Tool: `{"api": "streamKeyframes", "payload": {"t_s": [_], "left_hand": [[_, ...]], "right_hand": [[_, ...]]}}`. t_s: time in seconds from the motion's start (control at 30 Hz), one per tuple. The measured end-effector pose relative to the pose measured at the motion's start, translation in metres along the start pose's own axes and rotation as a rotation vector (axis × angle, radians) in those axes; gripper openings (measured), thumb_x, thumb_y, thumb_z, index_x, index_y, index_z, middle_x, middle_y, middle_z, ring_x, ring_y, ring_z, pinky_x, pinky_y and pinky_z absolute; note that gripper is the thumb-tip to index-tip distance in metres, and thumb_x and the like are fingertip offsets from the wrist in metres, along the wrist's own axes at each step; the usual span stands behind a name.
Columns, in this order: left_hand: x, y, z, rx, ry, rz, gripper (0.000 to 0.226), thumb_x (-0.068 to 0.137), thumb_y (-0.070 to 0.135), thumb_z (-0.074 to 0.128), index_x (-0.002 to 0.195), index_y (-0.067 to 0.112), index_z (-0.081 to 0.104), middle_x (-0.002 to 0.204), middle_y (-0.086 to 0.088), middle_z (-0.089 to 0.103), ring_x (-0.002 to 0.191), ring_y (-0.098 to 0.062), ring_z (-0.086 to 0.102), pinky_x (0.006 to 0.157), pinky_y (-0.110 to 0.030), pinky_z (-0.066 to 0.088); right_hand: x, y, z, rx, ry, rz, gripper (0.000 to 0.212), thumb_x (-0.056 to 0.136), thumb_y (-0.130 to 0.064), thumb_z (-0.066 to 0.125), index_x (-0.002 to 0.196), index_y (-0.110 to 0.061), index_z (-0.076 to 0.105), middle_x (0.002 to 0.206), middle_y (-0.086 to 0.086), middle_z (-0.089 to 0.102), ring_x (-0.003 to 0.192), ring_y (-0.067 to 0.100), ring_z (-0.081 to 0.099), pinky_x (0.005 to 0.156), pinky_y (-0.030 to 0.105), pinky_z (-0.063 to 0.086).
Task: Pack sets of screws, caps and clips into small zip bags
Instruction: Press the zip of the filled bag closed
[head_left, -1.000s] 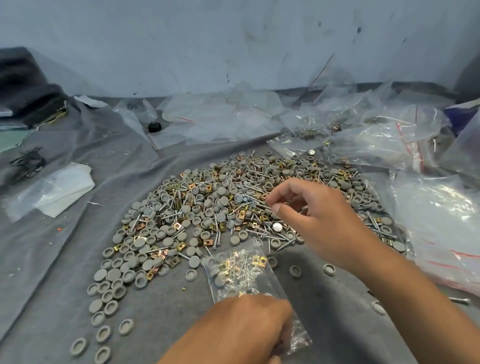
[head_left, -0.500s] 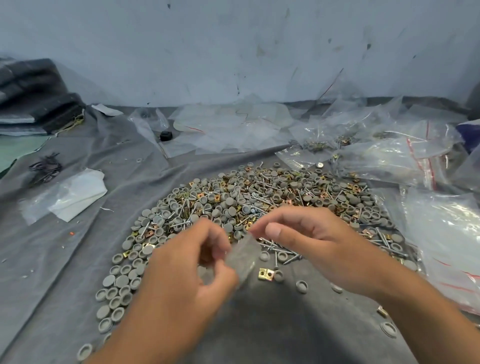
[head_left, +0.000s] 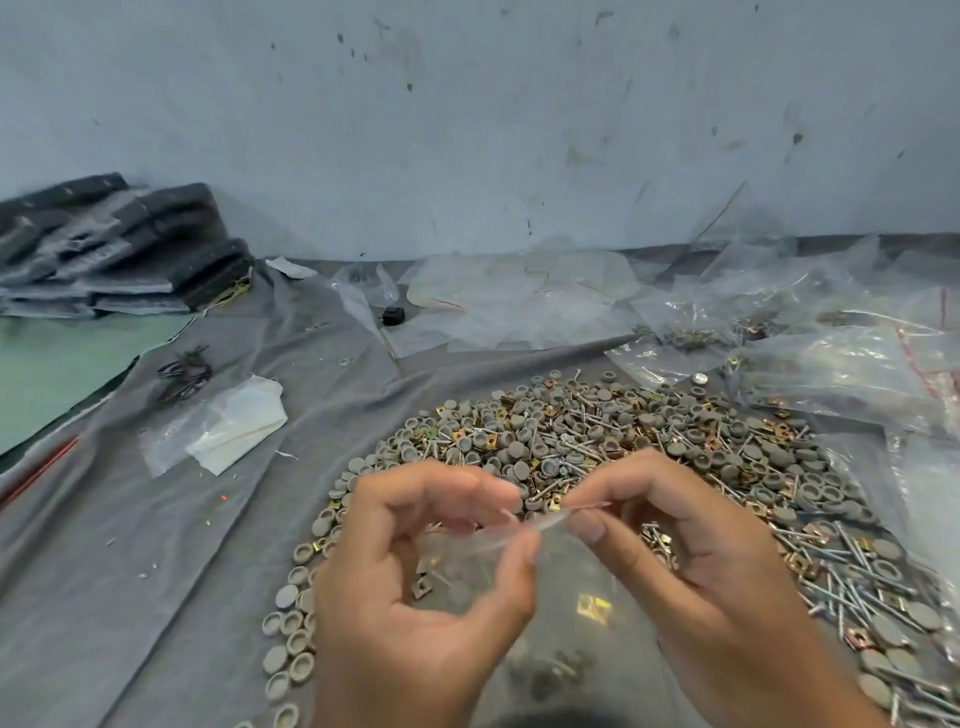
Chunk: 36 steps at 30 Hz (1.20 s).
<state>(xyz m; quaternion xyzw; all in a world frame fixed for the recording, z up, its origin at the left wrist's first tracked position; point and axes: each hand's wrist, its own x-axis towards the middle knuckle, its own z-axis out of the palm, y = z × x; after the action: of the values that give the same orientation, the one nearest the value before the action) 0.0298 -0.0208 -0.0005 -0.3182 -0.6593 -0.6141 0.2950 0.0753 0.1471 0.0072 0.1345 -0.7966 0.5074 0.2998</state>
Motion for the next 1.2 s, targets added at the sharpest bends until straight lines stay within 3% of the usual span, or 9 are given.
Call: {"api": "streamKeyframes", "payload": {"t_s": [0.17, 0.23, 0.4, 0.6, 0.83, 0.97, 1.07, 1.2], "left_hand": [[-0.002, -0.001, 0.003, -0.021, -0.072, -0.145, 0.043, 0.075, 0.038, 0.085, 0.108, 0.037, 0.058, 0.087, 0.008, 0.077, 0.068, -0.015, 0.073, 0.058, -0.020, 0.055], [-0.001, -0.002, 0.004, -0.042, -0.069, -0.172, 0.041, 0.076, 0.044, 0.085, 0.106, 0.037, 0.058, 0.086, 0.008, 0.078, 0.070, -0.014, 0.075, 0.062, -0.019, 0.056], [0.002, -0.003, 0.001, -0.018, -0.088, -0.226, 0.040, 0.074, 0.049, 0.084, 0.103, 0.041, 0.058, 0.084, 0.012, 0.078, 0.078, -0.005, 0.075, 0.065, -0.010, 0.053], [0.003, -0.008, -0.002, 0.052, -0.107, -0.250, 0.043, 0.071, 0.061, 0.082, 0.102, 0.043, 0.058, 0.084, 0.017, 0.078, 0.084, -0.005, 0.075, 0.075, -0.019, 0.053], [0.003, -0.011, -0.002, 0.056, -0.116, -0.220, 0.040, 0.071, 0.047, 0.085, 0.101, 0.040, 0.059, 0.086, 0.015, 0.078, 0.083, -0.006, 0.075, 0.075, -0.010, 0.051], [0.005, -0.016, -0.005, -0.014, -0.093, -0.286, 0.042, 0.068, 0.051, 0.086, 0.099, 0.042, 0.060, 0.090, 0.003, 0.078, 0.083, -0.017, 0.075, 0.074, -0.022, 0.055], [0.007, -0.020, -0.006, -0.038, -0.102, -0.325, 0.039, 0.067, 0.045, 0.085, 0.097, 0.044, 0.060, 0.088, 0.000, 0.078, 0.080, -0.016, 0.074, 0.073, -0.027, 0.054], [0.007, -0.020, -0.007, -0.063, -0.104, -0.386, 0.044, 0.062, 0.056, 0.087, 0.094, 0.043, 0.060, 0.085, -0.002, 0.078, 0.079, -0.017, 0.073, 0.073, -0.048, 0.053]], "right_hand": [[0.000, -0.004, 0.004, -0.072, -0.009, 0.023, 0.018, 0.091, -0.041, 0.056, 0.086, -0.029, 0.069, 0.081, -0.012, 0.063, 0.069, 0.002, 0.056, 0.058, 0.014, 0.041], [0.000, -0.004, 0.002, -0.066, -0.022, 0.058, 0.019, 0.091, -0.044, 0.056, 0.086, -0.030, 0.069, 0.081, -0.012, 0.063, 0.069, 0.003, 0.056, 0.058, 0.011, 0.039], [0.001, 0.002, -0.007, -0.039, -0.066, 0.103, 0.020, 0.089, -0.053, 0.059, 0.096, -0.036, 0.068, 0.085, -0.016, 0.067, 0.073, 0.010, 0.063, 0.058, 0.024, 0.047], [0.004, 0.003, -0.011, -0.126, -0.036, 0.028, 0.012, 0.090, -0.047, 0.060, 0.091, -0.038, 0.067, 0.080, -0.027, 0.064, 0.072, -0.001, 0.062, 0.062, 0.008, 0.041], [-0.001, 0.006, -0.008, -0.246, -0.017, 0.062, 0.020, 0.094, -0.050, 0.053, 0.088, -0.035, 0.065, 0.080, -0.027, 0.060, 0.072, -0.003, 0.058, 0.062, 0.006, 0.038], [-0.001, 0.008, -0.008, -0.182, 0.019, 0.146, 0.024, 0.097, -0.053, 0.048, 0.086, -0.035, 0.059, 0.079, -0.023, 0.058, 0.068, 0.004, 0.055, 0.057, 0.008, 0.036], [0.001, 0.011, -0.011, -0.098, 0.013, 0.217, 0.020, 0.101, -0.051, 0.047, 0.091, -0.038, 0.057, 0.081, -0.019, 0.060, 0.070, 0.006, 0.055, 0.059, 0.011, 0.038], [0.001, 0.011, -0.012, -0.066, -0.073, 0.207, 0.019, 0.093, -0.058, 0.052, 0.099, -0.042, 0.059, 0.088, -0.018, 0.063, 0.075, 0.005, 0.058, 0.062, 0.013, 0.042]]}}
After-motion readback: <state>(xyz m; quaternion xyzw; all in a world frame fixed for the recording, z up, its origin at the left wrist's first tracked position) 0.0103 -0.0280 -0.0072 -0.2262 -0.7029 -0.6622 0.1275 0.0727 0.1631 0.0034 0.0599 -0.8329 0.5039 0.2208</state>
